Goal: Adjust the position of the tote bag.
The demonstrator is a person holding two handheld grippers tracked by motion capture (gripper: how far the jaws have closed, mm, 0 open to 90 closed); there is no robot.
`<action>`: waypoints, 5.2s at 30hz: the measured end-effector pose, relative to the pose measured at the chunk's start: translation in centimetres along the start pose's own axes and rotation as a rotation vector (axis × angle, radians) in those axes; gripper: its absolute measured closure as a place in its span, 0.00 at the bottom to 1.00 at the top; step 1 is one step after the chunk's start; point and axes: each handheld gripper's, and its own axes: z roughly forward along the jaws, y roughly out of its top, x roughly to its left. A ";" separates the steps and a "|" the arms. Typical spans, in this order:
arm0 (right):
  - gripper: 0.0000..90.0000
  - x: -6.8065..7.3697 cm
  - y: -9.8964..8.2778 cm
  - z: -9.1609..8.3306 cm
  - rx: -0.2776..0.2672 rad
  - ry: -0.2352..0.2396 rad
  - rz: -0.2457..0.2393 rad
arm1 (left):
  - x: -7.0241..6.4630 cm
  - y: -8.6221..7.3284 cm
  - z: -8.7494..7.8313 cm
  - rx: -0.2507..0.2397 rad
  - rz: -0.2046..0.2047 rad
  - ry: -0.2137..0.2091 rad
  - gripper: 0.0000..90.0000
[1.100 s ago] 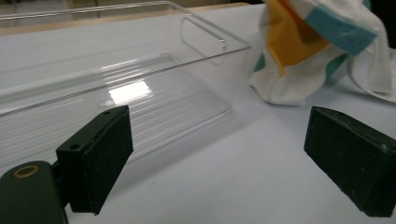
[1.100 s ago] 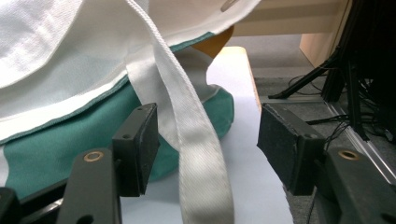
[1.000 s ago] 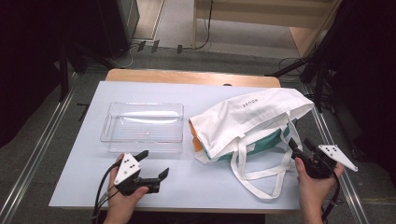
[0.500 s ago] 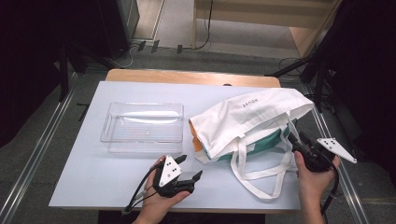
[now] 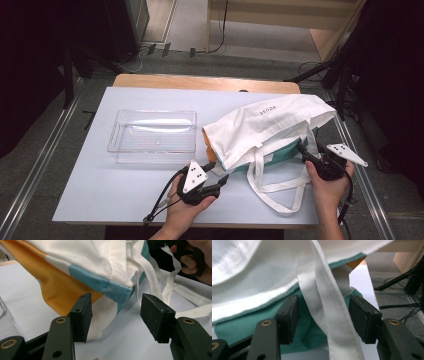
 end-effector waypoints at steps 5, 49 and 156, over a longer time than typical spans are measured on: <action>0.52 -0.4 -0.8 0.5 0.026 0.010 -0.005 | 0.1 0.2 0.5 0.000 -0.018 -0.027 0.54; 0.35 -3.0 1.9 -2.0 -0.131 0.058 0.138 | 1.2 1.8 1.1 -0.035 -0.147 -0.075 0.38; 0.67 8.7 -6.7 -4.2 0.166 0.362 -0.156 | 3.7 1.5 0.0 -0.066 -0.187 0.006 0.76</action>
